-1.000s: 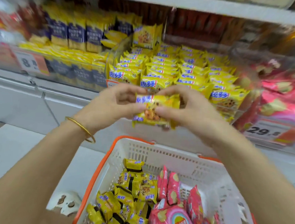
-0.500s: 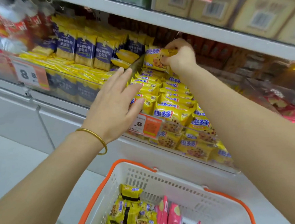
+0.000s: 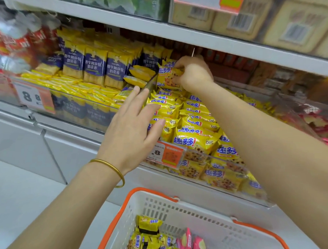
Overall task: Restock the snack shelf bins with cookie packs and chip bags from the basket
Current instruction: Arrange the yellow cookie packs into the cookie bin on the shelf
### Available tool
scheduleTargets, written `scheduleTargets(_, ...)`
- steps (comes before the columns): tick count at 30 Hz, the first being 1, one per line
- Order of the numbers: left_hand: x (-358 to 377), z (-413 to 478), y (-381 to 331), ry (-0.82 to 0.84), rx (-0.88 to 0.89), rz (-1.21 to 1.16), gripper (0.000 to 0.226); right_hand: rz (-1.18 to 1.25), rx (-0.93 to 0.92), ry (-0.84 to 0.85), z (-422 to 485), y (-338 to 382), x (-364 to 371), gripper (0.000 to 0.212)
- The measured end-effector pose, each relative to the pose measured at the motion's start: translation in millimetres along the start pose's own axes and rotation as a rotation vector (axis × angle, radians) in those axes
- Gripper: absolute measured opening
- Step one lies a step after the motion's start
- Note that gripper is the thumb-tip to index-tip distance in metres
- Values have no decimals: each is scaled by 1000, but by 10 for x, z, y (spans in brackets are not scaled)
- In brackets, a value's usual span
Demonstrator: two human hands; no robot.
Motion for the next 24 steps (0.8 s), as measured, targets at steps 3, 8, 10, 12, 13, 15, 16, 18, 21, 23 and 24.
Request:
scheduleTargets(3,-51,-53,-79,-11,72,47,51,-36,-17,-65,-129,2,-189,45)
scheduleTargets(8,-282,-301,-414,-92,223,73,33,110,-121,-142,-763,83,-702,36)
scheduleTargets(10,-346,-478,-555,-72,281,74,29,222,-151,-132,-1241,113,-921,28)
scheduleTargets(12,-304,-688,-642,41,312,91,26,357,-144,-76,-1749,62,-1035,22)
scheduleTargets(13,-247,-807,-636,131,301,102,25,413,-127,-40,-1979,-4,-1011,21)
scheduleTargets(15,-97,-1096,-547,344,248,141,29,464,-26,77,-2406,-237,-740,19)
scheduleTargets(16,-32,-1265,-490,450,221,163,32,448,50,159,-2624,-385,-514,18)
scheduleTargets(18,50,-1566,-389,617,217,206,37,370,175,338,-3064,-696,34,19)
scheduleTargets(21,89,-1818,-306,748,292,317,39,235,222,588,-3678,-1039,805,23)
scheduleTargets(23,108,-1856,-298,790,263,341,42,170,217,700,-3951,-1163,1158,23)
scheduleTargets(24,139,-1852,-302,798,242,351,43,143,215,734,-4049,-1209,1297,24)
Point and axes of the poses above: each hand's wrist, its own z-axis towards the middle knuckle, its own x-axis out of the palm, y = z × x, the point moved 7 cm from there along z, towards the middle knuckle, and after that the axes turned 15 degrees about -y, right-handed, at the moved point
